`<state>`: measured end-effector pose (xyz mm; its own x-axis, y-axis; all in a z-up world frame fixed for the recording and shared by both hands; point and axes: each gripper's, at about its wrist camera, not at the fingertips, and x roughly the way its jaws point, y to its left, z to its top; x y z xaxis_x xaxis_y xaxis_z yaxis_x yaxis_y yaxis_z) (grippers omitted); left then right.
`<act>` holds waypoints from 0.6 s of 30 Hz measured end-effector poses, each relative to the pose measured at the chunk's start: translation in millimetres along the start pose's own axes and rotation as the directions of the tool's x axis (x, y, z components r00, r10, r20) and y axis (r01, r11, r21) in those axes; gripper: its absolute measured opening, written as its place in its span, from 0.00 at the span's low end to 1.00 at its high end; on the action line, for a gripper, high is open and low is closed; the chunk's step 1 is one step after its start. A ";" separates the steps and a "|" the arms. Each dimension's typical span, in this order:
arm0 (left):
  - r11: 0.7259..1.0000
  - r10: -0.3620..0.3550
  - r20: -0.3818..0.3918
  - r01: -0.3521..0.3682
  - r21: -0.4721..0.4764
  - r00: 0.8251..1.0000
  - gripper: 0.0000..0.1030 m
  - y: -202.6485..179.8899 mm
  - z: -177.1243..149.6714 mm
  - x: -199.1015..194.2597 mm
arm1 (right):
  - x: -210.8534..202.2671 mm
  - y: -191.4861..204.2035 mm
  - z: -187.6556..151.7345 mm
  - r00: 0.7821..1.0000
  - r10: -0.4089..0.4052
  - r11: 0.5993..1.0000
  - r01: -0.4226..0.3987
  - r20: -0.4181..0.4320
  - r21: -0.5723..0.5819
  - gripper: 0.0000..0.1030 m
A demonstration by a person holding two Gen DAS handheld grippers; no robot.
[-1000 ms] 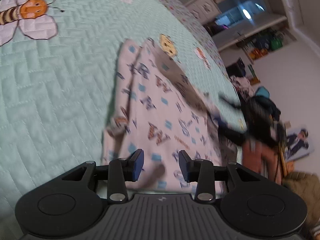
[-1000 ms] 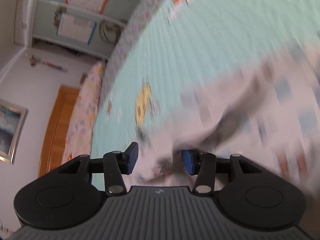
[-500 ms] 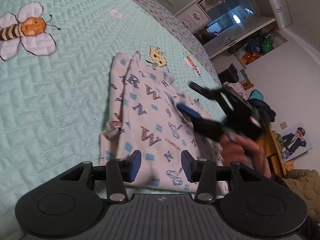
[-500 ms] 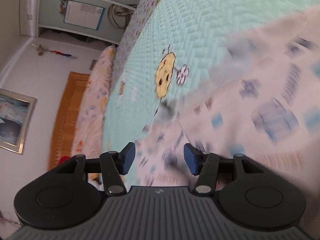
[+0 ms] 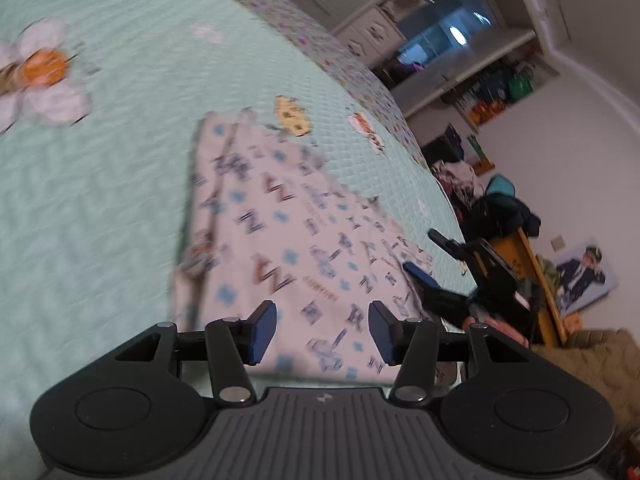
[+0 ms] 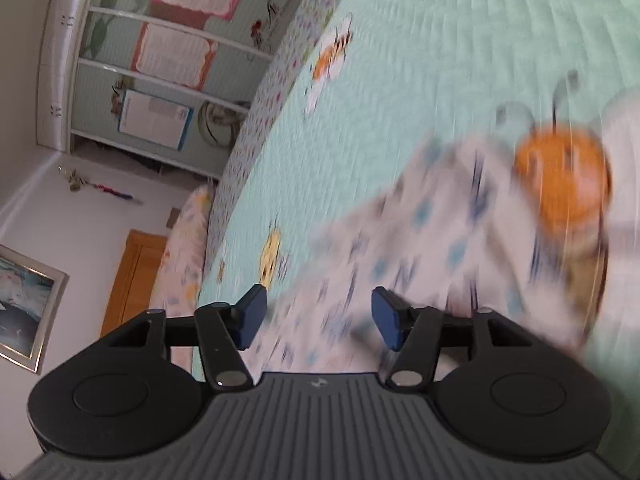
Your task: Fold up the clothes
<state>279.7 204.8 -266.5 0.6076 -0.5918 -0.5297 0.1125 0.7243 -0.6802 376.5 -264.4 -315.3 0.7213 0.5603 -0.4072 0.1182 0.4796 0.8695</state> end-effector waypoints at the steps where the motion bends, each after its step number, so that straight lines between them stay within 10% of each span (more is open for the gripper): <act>1: 1.000 0.008 -0.001 -0.008 0.021 1.000 0.53 -3.8 6.2 6.8 | -3.4 -1.1 8.2 0.999 -0.004 1.000 0.003 0.047 0.019 0.57; 4: 0.999 0.017 -0.003 -0.016 0.052 1.000 0.53 -7.2 26.1 26.8 | -12.7 4.2 20.8 0.992 0.038 0.998 -0.042 0.117 0.035 0.59; 10: 0.994 0.090 0.002 -0.090 0.055 0.996 0.56 6.7 57.0 72.3 | -4.4 3.1 -1.0 0.999 0.049 0.999 -0.049 -0.016 -0.009 0.62; 13: 0.992 0.126 -0.004 -0.126 0.024 0.992 0.43 26.4 65.1 79.1 | -21.0 -22.3 18.8 0.997 -0.043 0.999 0.044 0.062 -0.017 0.40; 18: 0.984 0.175 0.098 -0.177 0.018 0.980 0.55 31.5 70.6 38.6 | -63.5 -11.8 3.5 0.991 -0.047 0.993 0.060 0.124 -0.097 0.65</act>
<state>362.2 229.8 -272.6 0.6916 -0.4189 -0.5884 0.0174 0.8241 -0.5662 331.7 -308.0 -298.7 0.7938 0.4491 -0.4102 0.0942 0.5755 0.8124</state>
